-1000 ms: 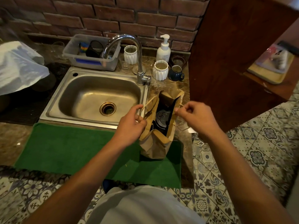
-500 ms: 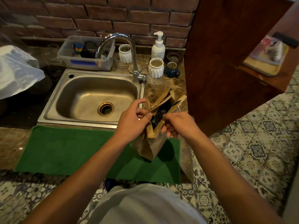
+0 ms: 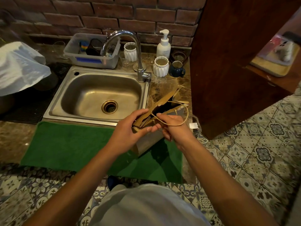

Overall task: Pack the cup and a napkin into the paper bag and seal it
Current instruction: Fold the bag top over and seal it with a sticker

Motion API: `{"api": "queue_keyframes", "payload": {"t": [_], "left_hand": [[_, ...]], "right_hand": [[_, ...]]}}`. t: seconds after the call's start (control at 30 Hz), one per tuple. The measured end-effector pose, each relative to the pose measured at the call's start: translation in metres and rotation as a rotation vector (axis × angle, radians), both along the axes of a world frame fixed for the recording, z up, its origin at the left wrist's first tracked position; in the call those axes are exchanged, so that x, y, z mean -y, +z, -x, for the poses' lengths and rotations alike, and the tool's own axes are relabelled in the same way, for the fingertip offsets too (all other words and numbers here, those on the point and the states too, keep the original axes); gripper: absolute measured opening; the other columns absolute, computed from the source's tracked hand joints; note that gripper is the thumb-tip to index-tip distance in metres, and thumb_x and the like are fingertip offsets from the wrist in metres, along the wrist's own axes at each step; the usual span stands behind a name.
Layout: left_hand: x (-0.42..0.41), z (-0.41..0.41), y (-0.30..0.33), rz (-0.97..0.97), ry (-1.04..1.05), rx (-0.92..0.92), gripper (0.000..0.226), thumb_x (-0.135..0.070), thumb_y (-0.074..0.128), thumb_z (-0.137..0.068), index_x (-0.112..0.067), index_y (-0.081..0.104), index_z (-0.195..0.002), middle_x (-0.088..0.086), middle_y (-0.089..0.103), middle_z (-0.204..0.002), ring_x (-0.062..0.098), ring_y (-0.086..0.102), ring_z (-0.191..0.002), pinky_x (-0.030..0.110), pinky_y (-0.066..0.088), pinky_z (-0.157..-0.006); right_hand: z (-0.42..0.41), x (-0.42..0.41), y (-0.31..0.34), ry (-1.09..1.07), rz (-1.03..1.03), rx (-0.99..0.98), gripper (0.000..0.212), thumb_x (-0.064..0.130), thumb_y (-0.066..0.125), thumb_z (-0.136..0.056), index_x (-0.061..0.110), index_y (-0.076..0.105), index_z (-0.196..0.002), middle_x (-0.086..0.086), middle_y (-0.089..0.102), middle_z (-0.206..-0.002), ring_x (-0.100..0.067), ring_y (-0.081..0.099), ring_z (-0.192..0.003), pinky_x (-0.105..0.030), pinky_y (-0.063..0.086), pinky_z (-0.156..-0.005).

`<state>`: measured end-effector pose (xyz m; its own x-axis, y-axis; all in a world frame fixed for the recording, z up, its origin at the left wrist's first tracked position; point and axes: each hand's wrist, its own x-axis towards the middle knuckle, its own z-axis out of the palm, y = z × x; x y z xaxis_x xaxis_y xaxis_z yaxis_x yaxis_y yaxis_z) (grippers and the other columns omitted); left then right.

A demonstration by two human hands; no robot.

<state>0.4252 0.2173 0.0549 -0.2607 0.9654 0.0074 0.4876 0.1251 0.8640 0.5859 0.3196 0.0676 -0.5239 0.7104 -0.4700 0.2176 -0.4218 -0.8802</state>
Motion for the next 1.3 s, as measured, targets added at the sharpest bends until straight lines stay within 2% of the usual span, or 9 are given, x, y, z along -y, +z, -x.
{"api": "queue_keyframes", "payload": {"t": [0.13, 0.3, 0.47, 0.57, 0.67, 0.8, 0.93, 1.13, 1.3], "left_hand": [[0.002, 0.015, -0.011, -0.063, 0.043, -0.020, 0.048, -0.003, 0.070, -0.089, -0.032, 0.064, -0.127, -0.022, 0.066, -0.117, -0.014, 0.060, -0.110, 0.007, 0.046, -0.092], [0.007, 0.043, -0.018, -0.037, 0.127, 0.068, 0.045, -0.003, 0.071, -0.089, -0.037, 0.067, -0.118, -0.022, 0.069, -0.115, -0.003, 0.064, -0.111, 0.014, 0.049, -0.093], [0.014, 0.075, -0.019, 0.005, 0.103, 0.191, 0.046, -0.004, 0.072, -0.088, -0.045, 0.070, -0.111, -0.025, 0.072, -0.110, 0.001, 0.065, -0.111, 0.019, 0.050, -0.094], [0.017, 0.094, -0.021, 0.049, 0.051, 0.254, 0.048, -0.004, 0.072, -0.088, -0.046, 0.071, -0.110, -0.015, 0.071, -0.115, 0.008, 0.066, -0.110, 0.018, 0.052, -0.086], [0.019, 0.112, -0.021, 0.098, -0.024, 0.306, 0.053, -0.005, 0.075, -0.086, -0.046, 0.068, -0.118, -0.012, 0.066, -0.123, 0.010, 0.064, -0.113, 0.021, 0.055, -0.084], [0.017, 0.126, -0.026, 0.057, -0.071, 0.189, 0.063, -0.005, 0.078, -0.083, -0.045, 0.061, -0.129, -0.009, 0.068, -0.124, 0.010, 0.065, -0.117, 0.031, 0.052, -0.102], [0.021, 0.133, -0.032, -0.054, 0.089, 0.189, 0.050, -0.010, 0.077, -0.085, -0.047, 0.066, -0.115, -0.009, 0.069, -0.123, 0.013, 0.065, -0.119, 0.037, 0.053, -0.104], [0.026, 0.134, -0.038, -0.100, 0.105, 0.163, 0.033, -0.007, 0.070, -0.091, -0.030, 0.069, -0.114, -0.017, 0.068, -0.113, 0.003, 0.064, -0.111, 0.026, 0.052, -0.100], [0.023, 0.136, -0.039, -0.052, 0.111, 0.335, 0.043, 0.001, 0.063, -0.093, -0.040, 0.074, -0.100, -0.014, 0.071, -0.111, -0.001, 0.065, -0.109, 0.013, 0.051, -0.089]], "right_hand": [[0.004, 0.000, -0.004, 0.203, 0.026, 0.013, 0.035, 0.031, 0.050, -0.106, 0.003, 0.071, -0.104, -0.016, 0.077, -0.082, -0.014, 0.057, -0.043, -0.021, 0.038, -0.037], [-0.005, 0.004, -0.001, 0.315, -0.049, 0.058, 0.023, 0.019, 0.053, -0.105, 0.014, 0.069, -0.121, -0.015, 0.077, -0.104, -0.015, 0.067, -0.062, -0.023, 0.050, -0.050], [-0.030, -0.007, 0.008, 0.069, -0.407, 0.230, 0.009, 0.022, 0.067, -0.096, 0.020, 0.074, -0.103, 0.003, 0.074, -0.082, -0.001, 0.062, -0.062, -0.025, 0.049, -0.057], [-0.024, -0.014, 0.006, 0.028, -0.678, 0.431, 0.059, 0.035, 0.079, -0.086, 0.029, 0.055, -0.139, 0.005, 0.059, -0.133, -0.006, 0.058, -0.111, -0.031, 0.050, -0.093], [-0.004, -0.017, -0.002, 0.228, -0.651, 0.370, 0.086, 0.036, 0.083, -0.082, 0.038, 0.035, -0.153, 0.004, 0.038, -0.160, -0.013, 0.040, -0.141, -0.035, 0.038, -0.111], [0.023, -0.012, -0.013, 0.201, -0.586, 0.245, 0.054, 0.010, 0.079, -0.084, 0.024, 0.061, -0.133, 0.001, 0.067, -0.126, -0.007, 0.065, -0.113, -0.035, 0.054, -0.103], [0.031, -0.005, -0.019, 0.074, -0.650, 0.232, 0.021, 0.020, 0.077, -0.088, 0.033, 0.075, -0.103, 0.005, 0.075, -0.102, -0.018, 0.069, -0.099, -0.044, 0.057, -0.092], [0.033, 0.006, -0.026, 0.122, -0.571, 0.100, 0.039, 0.001, 0.068, -0.093, 0.036, 0.074, -0.110, 0.018, 0.077, -0.103, -0.004, 0.070, -0.102, -0.027, 0.055, -0.090], [0.026, 0.000, -0.034, 0.087, -0.561, 0.074, 0.051, -0.009, 0.062, -0.092, 0.036, 0.079, -0.107, -0.017, 0.072, -0.107, -0.033, 0.066, -0.102, -0.042, 0.054, -0.086]]}}
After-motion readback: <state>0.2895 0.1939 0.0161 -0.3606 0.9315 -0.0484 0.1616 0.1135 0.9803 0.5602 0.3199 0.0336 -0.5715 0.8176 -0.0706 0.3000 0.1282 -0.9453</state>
